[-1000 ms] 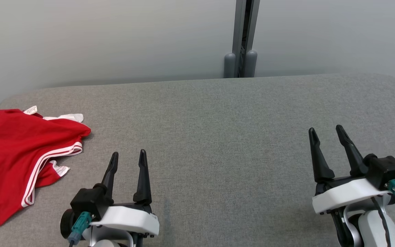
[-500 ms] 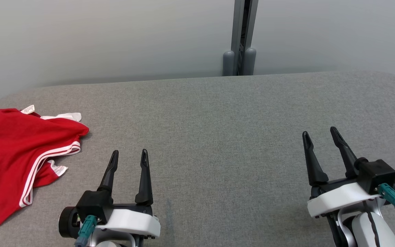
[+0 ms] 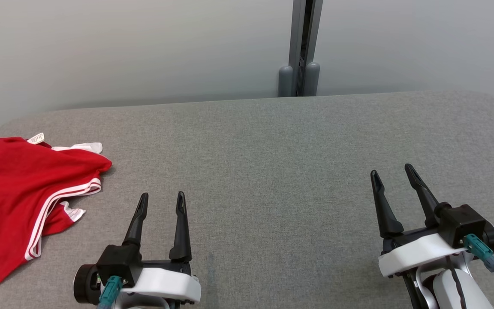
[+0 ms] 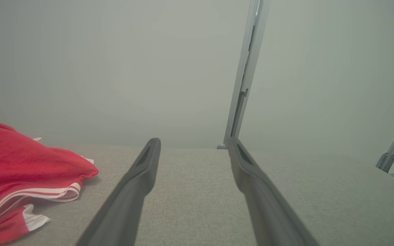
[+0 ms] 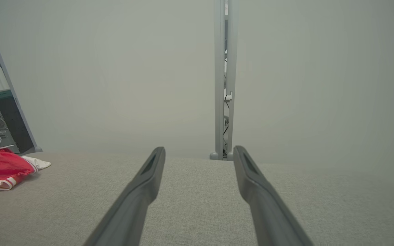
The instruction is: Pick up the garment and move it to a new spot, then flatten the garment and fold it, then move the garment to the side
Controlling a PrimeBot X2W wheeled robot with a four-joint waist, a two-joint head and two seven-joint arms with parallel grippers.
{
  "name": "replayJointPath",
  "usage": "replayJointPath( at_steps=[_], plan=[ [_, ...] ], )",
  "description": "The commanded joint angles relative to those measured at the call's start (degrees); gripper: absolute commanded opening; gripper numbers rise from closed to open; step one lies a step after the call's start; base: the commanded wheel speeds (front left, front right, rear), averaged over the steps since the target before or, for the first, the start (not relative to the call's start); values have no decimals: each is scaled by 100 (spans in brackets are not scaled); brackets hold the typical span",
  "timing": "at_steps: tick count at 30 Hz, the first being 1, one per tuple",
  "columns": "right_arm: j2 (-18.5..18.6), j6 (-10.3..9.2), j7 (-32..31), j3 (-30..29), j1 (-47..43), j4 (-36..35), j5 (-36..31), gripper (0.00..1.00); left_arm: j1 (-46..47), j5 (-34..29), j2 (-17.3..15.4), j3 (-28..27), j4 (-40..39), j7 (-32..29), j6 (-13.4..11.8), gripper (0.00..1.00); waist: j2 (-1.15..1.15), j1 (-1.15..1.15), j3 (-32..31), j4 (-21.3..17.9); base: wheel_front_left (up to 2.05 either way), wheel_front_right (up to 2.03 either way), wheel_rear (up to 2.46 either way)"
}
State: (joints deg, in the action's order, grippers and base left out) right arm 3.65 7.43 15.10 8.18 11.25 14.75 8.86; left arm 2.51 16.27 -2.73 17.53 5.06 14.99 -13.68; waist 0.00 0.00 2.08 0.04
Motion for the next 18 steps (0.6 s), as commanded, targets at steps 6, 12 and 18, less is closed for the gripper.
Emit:
replayJointPath(
  at_steps=[6, 12, 18],
  plan=[
    [-11, 11, 15, -15, 2, 123, 252, 100, -44, 195, -27, -42, 116, 21, 61, 100, 0, 0, -26, -16, 0, 0, 0],
    [-16, 11, 15, 23, -5, 173, 260, 100, -44, 204, -27, -35, 129, 21, 88, 100, 0, 0, -31, -25, 0, 0, 0],
    [-18, 11, 15, 25, -5, 185, 282, 100, -35, 196, -28, -15, 150, 21, 92, 100, 0, 0, -21, -22, 0, 0, 0]
  ],
)
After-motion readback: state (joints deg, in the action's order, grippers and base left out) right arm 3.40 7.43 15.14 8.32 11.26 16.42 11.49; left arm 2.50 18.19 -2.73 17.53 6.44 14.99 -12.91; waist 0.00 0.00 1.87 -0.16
